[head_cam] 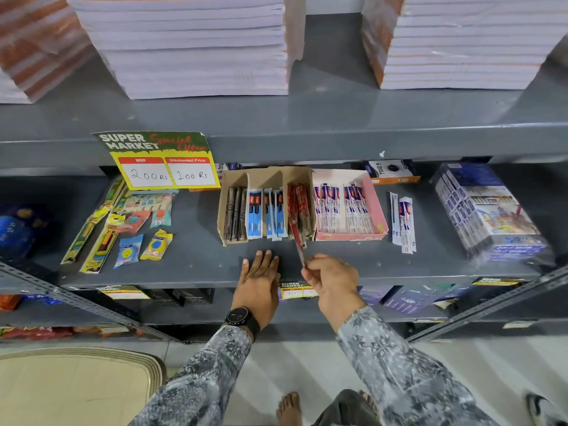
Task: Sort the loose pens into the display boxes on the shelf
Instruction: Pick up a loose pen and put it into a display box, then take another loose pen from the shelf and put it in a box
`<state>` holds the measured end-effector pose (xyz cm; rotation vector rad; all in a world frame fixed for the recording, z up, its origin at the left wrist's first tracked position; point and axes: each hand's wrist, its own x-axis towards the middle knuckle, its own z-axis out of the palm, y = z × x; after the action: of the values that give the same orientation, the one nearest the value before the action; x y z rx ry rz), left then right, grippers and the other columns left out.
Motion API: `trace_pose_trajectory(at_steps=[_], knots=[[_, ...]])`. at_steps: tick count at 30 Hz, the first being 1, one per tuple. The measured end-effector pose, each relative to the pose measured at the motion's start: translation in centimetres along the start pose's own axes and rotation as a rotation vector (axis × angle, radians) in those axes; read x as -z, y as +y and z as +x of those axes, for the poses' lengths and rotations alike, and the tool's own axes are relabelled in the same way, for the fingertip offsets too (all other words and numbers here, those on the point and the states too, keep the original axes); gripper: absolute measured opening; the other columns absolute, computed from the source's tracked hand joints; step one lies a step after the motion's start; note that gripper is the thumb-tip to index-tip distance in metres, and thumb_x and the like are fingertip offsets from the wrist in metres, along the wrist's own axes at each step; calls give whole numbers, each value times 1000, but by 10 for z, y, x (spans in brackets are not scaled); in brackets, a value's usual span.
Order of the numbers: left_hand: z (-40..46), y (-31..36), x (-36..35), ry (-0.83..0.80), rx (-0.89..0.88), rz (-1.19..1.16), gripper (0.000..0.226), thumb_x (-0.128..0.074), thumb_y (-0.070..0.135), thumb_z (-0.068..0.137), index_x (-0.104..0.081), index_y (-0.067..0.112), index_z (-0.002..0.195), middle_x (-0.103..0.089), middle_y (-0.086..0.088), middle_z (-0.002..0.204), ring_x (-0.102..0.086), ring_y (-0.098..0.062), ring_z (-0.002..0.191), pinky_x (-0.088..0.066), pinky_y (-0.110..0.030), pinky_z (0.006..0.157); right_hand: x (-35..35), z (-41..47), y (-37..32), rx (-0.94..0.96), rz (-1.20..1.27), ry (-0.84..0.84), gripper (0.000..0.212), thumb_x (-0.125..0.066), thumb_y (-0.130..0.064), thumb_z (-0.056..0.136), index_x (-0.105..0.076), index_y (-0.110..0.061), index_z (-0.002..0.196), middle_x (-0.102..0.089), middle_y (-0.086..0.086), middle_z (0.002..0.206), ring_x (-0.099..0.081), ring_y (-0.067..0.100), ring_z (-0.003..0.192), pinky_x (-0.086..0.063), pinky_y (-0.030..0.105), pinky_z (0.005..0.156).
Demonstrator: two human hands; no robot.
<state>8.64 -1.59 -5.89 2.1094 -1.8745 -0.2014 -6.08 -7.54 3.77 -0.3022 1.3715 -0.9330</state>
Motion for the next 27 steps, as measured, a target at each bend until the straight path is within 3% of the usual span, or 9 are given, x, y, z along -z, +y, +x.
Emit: trace_pose_trajectory(at_steps=[3,6,11,15,22,27], knots=[[0,0,0,2,0,-10,62,-17,32,95,-42,10,147,-38,-9,156,-23,-27,149,-5,-45,122,9,-2,3,-12,-3,-13,18,-67,20,80,-66,3,87,-68,13,61,-62,15,38,-57,23,45],[0,1,1,-3,-1,-7,62,-16,32,95,-41,10,147,-37,-10,156,-23,-27,149,-6,-45,122,2,-3,-2,74,-8,-1,21,-67,20,81,-65,-1,78,-69,17,73,-65,21,51,-58,24,47],[1,1,4,-28,3,11,53,-25,27,99,-38,11,148,-34,-9,158,-21,-26,149,-9,-46,122,-35,21,-18,259,-114,8,30,-72,15,80,-69,-12,67,-76,13,75,-74,27,70,-64,38,68],[1,1,5,-46,-3,16,50,-39,20,102,-33,13,151,-29,-7,160,-15,-24,151,-2,-43,122,-38,36,-15,341,-174,-50,36,-63,22,78,-78,-11,82,-77,7,79,-73,21,77,-65,36,78],[0,5,8,-79,-21,142,58,-60,10,88,-44,6,144,-41,-14,154,-30,-31,146,-11,-49,118,-7,43,20,226,-173,38,28,-54,6,90,-73,-8,75,-72,14,76,-69,26,72,-63,36,68],[0,2,6,-75,-33,117,58,-64,11,87,-47,6,143,-44,-14,152,-33,-31,145,-19,-53,118,-15,44,2,157,-177,-143,38,-43,16,93,-72,-8,90,-69,9,99,-62,20,90,-61,43,92]])
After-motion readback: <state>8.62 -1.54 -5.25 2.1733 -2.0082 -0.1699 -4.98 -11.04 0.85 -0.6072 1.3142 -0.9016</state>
